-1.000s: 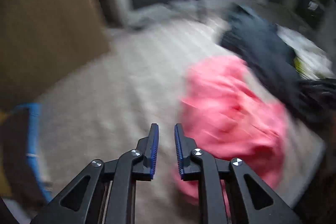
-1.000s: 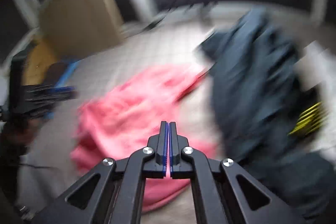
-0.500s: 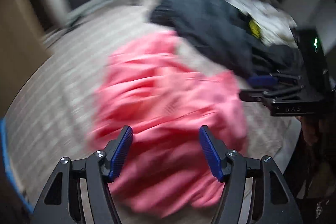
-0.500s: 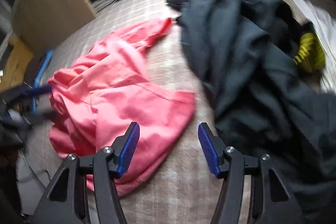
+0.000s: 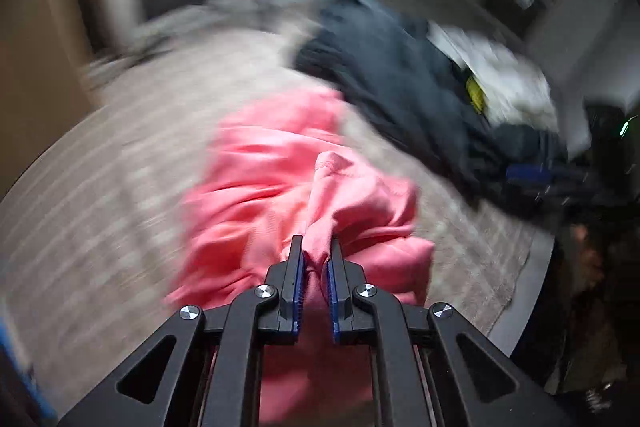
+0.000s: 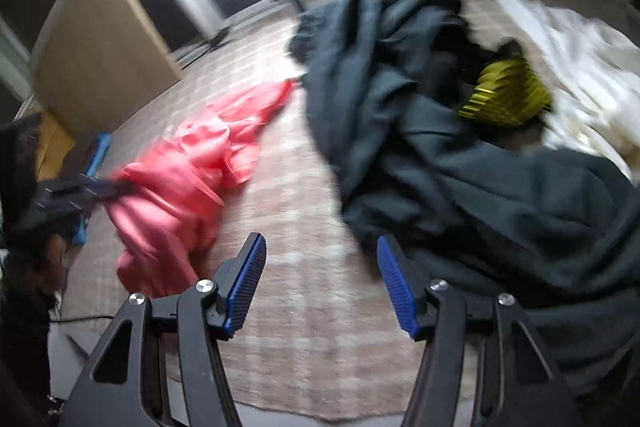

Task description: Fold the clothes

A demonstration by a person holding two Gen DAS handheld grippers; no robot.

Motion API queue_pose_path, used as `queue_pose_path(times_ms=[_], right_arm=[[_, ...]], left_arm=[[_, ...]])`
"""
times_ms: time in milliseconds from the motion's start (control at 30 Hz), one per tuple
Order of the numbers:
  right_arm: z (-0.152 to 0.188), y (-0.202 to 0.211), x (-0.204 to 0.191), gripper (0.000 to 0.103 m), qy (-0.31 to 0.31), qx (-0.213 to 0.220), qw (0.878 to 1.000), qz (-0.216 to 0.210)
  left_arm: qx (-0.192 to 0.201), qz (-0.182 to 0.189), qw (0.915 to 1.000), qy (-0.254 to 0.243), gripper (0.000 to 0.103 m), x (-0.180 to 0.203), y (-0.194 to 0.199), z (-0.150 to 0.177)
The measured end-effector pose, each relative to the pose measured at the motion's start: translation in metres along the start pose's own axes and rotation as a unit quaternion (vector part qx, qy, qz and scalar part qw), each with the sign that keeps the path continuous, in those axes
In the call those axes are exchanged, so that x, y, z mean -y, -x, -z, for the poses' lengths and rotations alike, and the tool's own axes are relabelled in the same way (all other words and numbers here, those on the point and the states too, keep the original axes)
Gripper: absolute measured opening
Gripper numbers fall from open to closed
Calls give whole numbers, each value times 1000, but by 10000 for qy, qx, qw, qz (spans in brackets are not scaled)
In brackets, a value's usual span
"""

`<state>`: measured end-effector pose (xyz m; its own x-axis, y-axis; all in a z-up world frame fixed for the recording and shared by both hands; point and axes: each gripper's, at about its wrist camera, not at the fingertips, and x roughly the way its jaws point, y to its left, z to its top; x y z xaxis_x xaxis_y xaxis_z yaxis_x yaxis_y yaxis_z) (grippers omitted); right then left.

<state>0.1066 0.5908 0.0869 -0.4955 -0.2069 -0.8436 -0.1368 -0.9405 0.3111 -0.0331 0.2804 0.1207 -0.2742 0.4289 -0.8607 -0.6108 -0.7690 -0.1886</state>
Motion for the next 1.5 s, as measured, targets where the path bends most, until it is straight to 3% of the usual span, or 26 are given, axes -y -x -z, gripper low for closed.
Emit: queue_pose_path(times_ms=[100, 167, 233, 367, 467, 533, 633, 667, 733, 833, 933, 1033, 1100, 1133, 1233, 1400, 1467, 1500], right_arm=[[-12, -22, -30, 57, 303, -137, 9991, -244], [-17, -37, -53, 57, 484, -237, 9975, -453], [-22, -54, -85, 57, 774, -350, 9940, -690], [-22, -84, -162, 57, 1665, -572, 9787, -1053], [-22, -110, -214, 57, 2371, -644, 9654, -874], [-19, -118, -232, 57, 2455, -877, 9591, -1104], [-4, -121, -262, 57, 2821, -1025, 9443, -1349], [1, -123, -270, 57, 2991, -973, 9411, -1243], [5, -129, -276, 57, 3117, -840, 9414, -980], [-1, -136, -280, 57, 2746, -1144, 9459, -1298], [7, -130, -301, 57, 3086, -890, 9356, -1463], [22, -140, -331, 57, 3599, -855, 9192, -1351], [31, -153, -345, 28, 3955, -913, 9073, -1095], [32, -155, -343, 4, 3933, -958, 9084, -1044], [23, -147, -324, 3, 3521, -1043, 9235, -1107], [-20, -71, -245, 2, 2317, -277, 9644, -1242], [-36, -32, -194, 2, 1806, 231, 9799, -821], [-42, -19, -167, 2, 1495, 416, 9875, -295]], left_arm=[[291, -908, 9913, 910, 9, -72, 41, 42], [91, -1465, 9793, 1392, 9, -113, 53, 78], [-156, -1686, 9693, 1785, 9, -144, 57, 105], [-137, -1606, 9656, 2038, 9, -161, 65, 127], [-93, -1369, 9697, 2022, 18, -155, 59, 124], [-136, -1395, 9736, 1804, 25, -145, 55, 121], [-69, -1373, 9763, 1672, 25, -137, 58, 120], [-46, -1291, 9769, 1701, 25, -138, 59, 122], [-44, -1175, 9780, 1722, 25, -140, 58, 124], [-108, -1241, 9775, 1702, 25, -140, 51, 127], [-155, -1214, 9773, 1728, 25, -140, 44, 128], [-202, -1194, 9773, 1736, 25, -140, 40, 129], [-214, -1191, 9776, 1724, 25, -141, 41, 129], [-210, -1178, 9779, 1716, 25, -141, 41, 128], [-198, -1133, 9794, 1657, 25, -141, 40, 126], [-290, -1069, 9831, 1457, 26, -138, 29, 117], [-322, -1002, 9846, 1396, 28, -135, 26, 113], [-339, -1013, 9851, 1344, 29, -133, 24, 111]])
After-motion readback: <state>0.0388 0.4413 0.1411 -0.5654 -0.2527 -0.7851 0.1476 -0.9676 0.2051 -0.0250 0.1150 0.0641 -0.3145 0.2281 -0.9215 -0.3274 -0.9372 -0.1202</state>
